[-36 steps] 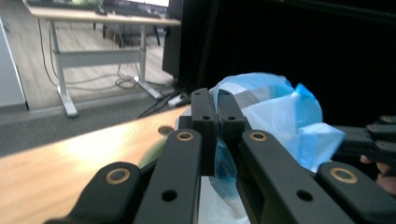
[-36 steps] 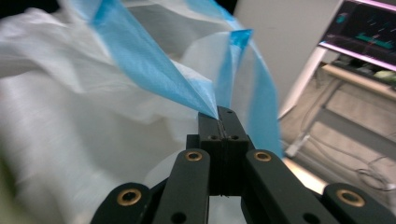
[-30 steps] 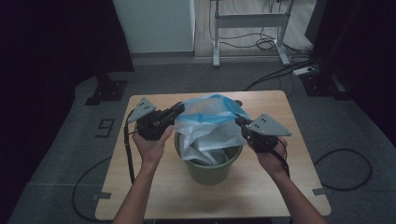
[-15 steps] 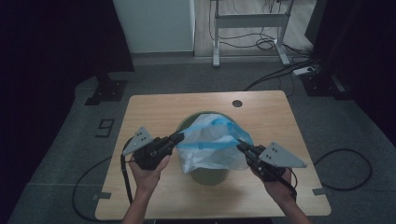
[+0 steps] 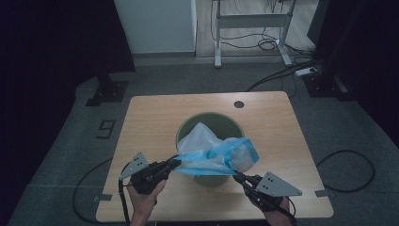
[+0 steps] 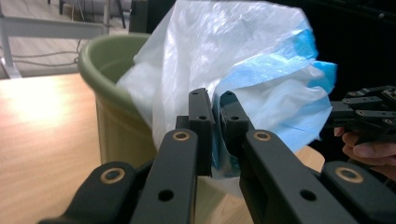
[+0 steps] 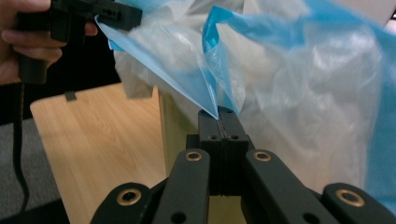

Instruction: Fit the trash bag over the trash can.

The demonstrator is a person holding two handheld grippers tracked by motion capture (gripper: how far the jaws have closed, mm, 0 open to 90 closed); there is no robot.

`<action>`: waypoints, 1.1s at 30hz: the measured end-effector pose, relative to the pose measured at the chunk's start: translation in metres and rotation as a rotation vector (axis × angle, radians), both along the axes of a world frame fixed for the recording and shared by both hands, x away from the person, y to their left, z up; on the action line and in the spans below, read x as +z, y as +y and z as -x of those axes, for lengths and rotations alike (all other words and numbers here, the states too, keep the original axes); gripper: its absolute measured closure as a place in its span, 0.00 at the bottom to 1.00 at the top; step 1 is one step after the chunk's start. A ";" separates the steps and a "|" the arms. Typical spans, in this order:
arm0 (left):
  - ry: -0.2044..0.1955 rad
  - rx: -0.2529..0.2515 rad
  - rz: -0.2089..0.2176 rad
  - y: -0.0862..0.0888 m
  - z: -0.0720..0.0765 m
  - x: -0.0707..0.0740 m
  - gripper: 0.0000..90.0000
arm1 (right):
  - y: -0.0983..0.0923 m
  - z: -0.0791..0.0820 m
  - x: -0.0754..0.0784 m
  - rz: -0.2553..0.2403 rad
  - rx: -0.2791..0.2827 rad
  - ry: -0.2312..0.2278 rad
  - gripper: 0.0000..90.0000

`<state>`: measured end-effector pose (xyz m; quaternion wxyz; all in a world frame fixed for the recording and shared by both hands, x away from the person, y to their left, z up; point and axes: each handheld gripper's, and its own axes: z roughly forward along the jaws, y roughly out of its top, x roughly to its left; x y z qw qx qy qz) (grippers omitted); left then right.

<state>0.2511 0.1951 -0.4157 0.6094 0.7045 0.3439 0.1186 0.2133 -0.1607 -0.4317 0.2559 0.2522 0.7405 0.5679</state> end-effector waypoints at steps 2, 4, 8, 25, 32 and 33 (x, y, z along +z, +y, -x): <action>0.008 0.005 -0.006 0.000 0.000 -0.004 0.95 | 0.000 0.000 -0.005 0.012 -0.002 0.008 0.99; 0.017 0.013 -0.005 0.001 -0.001 -0.009 0.95 | 0.000 0.000 -0.009 0.018 -0.002 0.021 0.99; 0.038 0.027 -0.011 0.001 -0.005 -0.019 0.95 | 0.002 -0.006 -0.018 0.040 -0.011 0.042 0.99; -0.104 -0.005 -0.184 -0.026 0.011 0.035 0.25 | 0.003 -0.019 -0.019 0.056 -0.047 0.059 0.99; -0.126 -0.006 -0.313 -0.052 0.004 0.057 0.20 | 0.001 -0.020 -0.017 0.065 -0.050 0.053 0.99; -0.124 -0.012 -0.325 -0.056 0.003 0.060 0.20 | 0.001 -0.020 -0.016 0.069 -0.051 0.051 0.99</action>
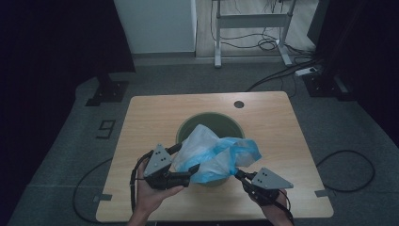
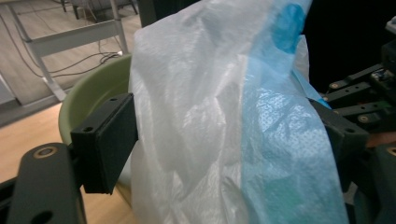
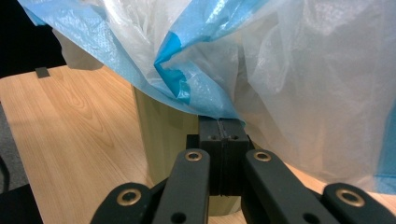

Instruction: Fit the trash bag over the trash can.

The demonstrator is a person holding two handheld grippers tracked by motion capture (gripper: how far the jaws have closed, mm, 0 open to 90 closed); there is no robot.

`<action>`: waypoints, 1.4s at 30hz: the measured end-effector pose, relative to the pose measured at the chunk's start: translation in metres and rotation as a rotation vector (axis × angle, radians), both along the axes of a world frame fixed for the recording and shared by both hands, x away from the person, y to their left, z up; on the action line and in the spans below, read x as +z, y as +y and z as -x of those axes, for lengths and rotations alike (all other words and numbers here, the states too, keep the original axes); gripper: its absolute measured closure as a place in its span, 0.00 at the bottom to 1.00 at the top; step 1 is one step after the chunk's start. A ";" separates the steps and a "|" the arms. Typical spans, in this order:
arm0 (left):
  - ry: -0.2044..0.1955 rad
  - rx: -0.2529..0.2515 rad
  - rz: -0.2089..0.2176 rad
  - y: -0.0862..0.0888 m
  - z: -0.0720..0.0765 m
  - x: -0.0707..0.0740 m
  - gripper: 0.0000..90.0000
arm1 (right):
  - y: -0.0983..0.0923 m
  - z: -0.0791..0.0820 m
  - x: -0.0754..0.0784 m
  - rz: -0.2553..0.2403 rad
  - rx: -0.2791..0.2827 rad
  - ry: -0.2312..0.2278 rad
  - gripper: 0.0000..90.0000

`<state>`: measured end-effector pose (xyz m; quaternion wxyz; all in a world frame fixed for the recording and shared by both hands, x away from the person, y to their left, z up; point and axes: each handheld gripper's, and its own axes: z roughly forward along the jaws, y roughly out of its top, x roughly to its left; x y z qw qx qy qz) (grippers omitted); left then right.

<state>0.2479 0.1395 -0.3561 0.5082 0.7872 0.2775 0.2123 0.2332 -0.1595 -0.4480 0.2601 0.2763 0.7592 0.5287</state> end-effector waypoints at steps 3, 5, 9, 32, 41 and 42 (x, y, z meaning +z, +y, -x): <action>0.016 -0.005 -0.035 -0.009 -0.004 0.004 0.19 | 0.000 0.001 0.000 0.001 -0.001 -0.001 0.99; 0.029 0.002 -0.043 -0.012 -0.008 0.005 0.21 | 0.000 0.001 0.000 0.002 -0.002 -0.002 0.99; 0.028 0.025 -0.048 -0.013 -0.015 0.002 0.49 | 0.001 0.002 -0.001 0.006 0.001 -0.004 0.99; 0.072 0.110 0.190 0.022 -0.037 -0.018 0.99 | -0.017 0.037 0.025 -0.107 -0.014 -0.050 0.55; 0.061 0.119 0.206 0.020 -0.036 -0.020 0.99 | -0.007 0.026 0.061 -0.132 -0.047 -0.035 0.46; 0.059 0.120 0.210 0.021 -0.036 -0.020 0.99 | -0.001 0.022 0.062 -0.126 -0.045 -0.029 0.46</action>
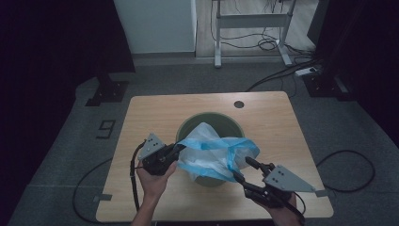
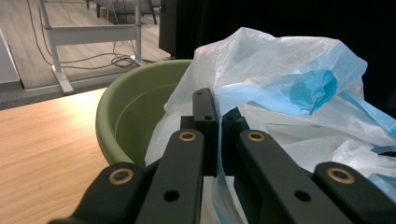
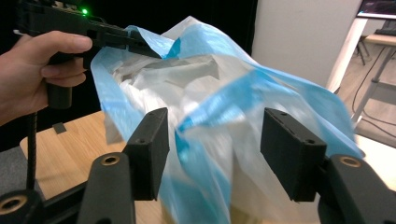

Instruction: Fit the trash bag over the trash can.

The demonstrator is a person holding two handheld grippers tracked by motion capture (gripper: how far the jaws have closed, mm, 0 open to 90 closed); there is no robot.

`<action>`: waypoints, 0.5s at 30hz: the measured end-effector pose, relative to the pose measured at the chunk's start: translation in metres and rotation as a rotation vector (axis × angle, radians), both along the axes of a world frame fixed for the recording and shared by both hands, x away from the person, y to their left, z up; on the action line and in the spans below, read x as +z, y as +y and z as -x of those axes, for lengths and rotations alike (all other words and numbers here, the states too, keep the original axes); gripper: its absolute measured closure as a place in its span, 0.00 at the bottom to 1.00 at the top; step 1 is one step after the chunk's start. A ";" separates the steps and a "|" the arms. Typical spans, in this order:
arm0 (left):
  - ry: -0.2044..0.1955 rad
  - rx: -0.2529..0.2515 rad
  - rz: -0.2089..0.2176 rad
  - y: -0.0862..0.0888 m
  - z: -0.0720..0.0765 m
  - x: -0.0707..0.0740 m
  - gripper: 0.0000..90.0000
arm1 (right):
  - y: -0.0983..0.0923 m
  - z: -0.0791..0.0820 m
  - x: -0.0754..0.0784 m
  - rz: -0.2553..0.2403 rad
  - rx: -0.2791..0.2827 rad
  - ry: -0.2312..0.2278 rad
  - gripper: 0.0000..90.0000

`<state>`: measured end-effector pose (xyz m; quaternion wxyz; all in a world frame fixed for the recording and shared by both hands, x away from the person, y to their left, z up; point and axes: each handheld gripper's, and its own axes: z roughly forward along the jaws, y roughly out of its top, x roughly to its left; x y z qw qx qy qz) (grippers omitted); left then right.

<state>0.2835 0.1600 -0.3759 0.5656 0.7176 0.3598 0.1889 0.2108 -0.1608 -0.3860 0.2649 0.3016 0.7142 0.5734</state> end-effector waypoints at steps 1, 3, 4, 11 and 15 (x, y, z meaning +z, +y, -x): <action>-0.003 0.001 0.001 0.000 0.000 0.000 0.99 | 0.006 -0.004 0.001 0.008 -0.002 0.009 0.45; -0.010 0.006 0.004 0.002 0.001 0.001 0.99 | 0.016 -0.012 0.000 0.016 -0.018 0.040 0.48; -0.014 0.010 0.009 0.002 0.001 0.002 0.99 | 0.020 -0.014 0.000 0.033 -0.039 0.044 0.55; -0.030 0.042 0.051 0.015 0.002 0.001 0.99 | 0.014 -0.018 -0.007 0.041 -0.131 -0.017 0.95; -0.017 0.056 0.095 0.025 0.003 -0.004 0.99 | -0.003 -0.014 -0.012 0.007 -0.160 -0.016 0.97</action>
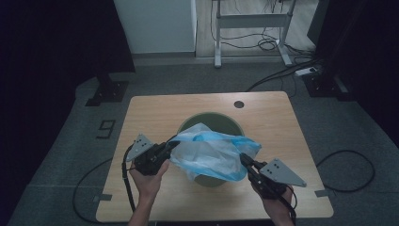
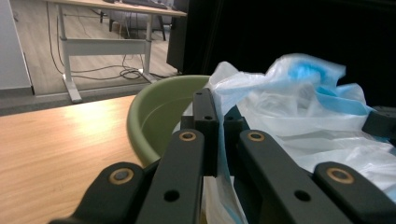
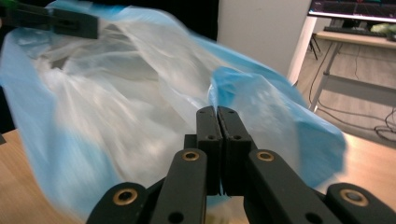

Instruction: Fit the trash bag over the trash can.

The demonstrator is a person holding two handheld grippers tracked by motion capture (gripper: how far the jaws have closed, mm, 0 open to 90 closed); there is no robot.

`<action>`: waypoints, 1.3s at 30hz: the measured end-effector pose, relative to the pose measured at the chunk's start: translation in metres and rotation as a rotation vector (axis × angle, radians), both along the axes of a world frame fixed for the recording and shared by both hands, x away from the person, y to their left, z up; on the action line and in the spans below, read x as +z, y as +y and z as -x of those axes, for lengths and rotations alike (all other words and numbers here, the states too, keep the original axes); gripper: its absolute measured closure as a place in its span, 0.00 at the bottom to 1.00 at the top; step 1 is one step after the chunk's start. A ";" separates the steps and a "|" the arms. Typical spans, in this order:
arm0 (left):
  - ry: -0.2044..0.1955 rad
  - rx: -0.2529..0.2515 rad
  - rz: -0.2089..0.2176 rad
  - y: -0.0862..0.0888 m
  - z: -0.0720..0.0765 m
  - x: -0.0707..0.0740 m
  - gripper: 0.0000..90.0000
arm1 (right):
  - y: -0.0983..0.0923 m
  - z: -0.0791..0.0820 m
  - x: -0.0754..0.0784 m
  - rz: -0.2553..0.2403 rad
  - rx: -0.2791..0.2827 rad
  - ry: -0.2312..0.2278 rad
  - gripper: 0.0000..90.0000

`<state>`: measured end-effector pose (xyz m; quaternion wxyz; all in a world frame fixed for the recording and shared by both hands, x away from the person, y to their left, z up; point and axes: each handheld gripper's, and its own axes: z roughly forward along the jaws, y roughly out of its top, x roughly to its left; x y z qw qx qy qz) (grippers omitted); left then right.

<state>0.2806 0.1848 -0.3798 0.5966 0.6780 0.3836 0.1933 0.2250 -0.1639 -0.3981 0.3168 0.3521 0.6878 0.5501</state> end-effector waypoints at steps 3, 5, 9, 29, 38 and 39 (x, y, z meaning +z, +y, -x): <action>0.006 0.009 0.019 0.006 0.003 -0.004 0.99 | -0.011 0.001 -0.009 -0.023 -0.014 0.024 0.97; 0.009 0.015 0.030 0.010 0.006 -0.008 0.99 | -0.017 0.001 -0.015 -0.040 -0.023 0.035 0.97; 0.027 0.026 0.050 0.017 0.009 -0.017 0.99 | -0.025 0.000 -0.027 -0.069 -0.037 0.056 0.97; 0.119 0.037 0.083 0.023 -0.007 -0.057 0.99 | -0.031 -0.033 -0.058 -0.090 -0.018 0.159 0.96; 0.032 -0.010 0.087 0.029 0.010 -0.035 0.51 | -0.030 -0.027 -0.057 -0.034 -0.035 0.121 0.94; 0.024 -0.024 0.084 0.030 0.013 -0.031 0.45 | -0.031 -0.026 -0.056 -0.025 -0.038 0.113 0.93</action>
